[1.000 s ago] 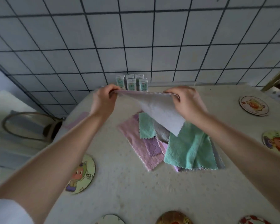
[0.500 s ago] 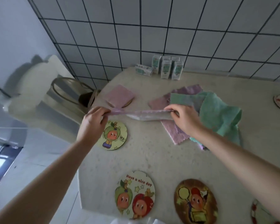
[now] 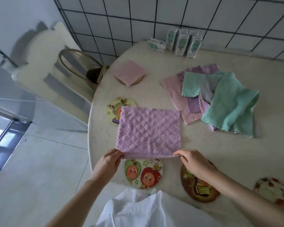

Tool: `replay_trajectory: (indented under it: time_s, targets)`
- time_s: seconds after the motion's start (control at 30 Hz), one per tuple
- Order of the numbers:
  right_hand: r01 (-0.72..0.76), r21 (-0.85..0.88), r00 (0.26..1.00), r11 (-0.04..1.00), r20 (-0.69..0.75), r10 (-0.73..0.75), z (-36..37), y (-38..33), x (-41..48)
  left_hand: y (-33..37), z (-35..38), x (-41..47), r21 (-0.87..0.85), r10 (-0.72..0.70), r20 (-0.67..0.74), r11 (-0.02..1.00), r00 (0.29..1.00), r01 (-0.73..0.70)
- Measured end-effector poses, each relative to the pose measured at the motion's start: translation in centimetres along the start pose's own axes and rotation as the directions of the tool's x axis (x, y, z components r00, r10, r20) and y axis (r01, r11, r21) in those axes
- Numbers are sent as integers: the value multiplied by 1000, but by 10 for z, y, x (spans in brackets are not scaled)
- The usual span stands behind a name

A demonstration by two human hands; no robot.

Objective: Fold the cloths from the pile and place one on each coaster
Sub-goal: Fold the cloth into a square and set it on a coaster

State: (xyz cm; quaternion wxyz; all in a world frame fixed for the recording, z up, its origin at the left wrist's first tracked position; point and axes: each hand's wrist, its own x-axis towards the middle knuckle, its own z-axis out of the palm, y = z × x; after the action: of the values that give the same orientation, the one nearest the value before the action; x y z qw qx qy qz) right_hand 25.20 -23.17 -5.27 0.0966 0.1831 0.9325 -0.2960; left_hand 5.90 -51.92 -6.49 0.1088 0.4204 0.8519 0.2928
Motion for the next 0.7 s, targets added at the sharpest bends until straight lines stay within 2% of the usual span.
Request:
replay_trajectory:
  time_s: [0.23,0.3,0.4,0.57,0.7]
  targets:
    - [-48,17,998,999,47,47,17,6,-21,-8,6,-19,39,-13,124,999,992,8]
    - [-81,70,996,994,26,79,13,9,-18,-11,4,-14,29,-64,147,998,987,60]
    - [-121,208,991,971,-38,132,5,10,-4,-12,-3,3,-1,-220,141,975,965,223]
    - [-241,362,943,900,-130,305,-9,14,28,-9,-11,50,-194,-450,125,863,884,467]
    - [-334,487,883,807,-137,449,-15,20,59,-5,-11,91,-400,-618,101,692,779,601]
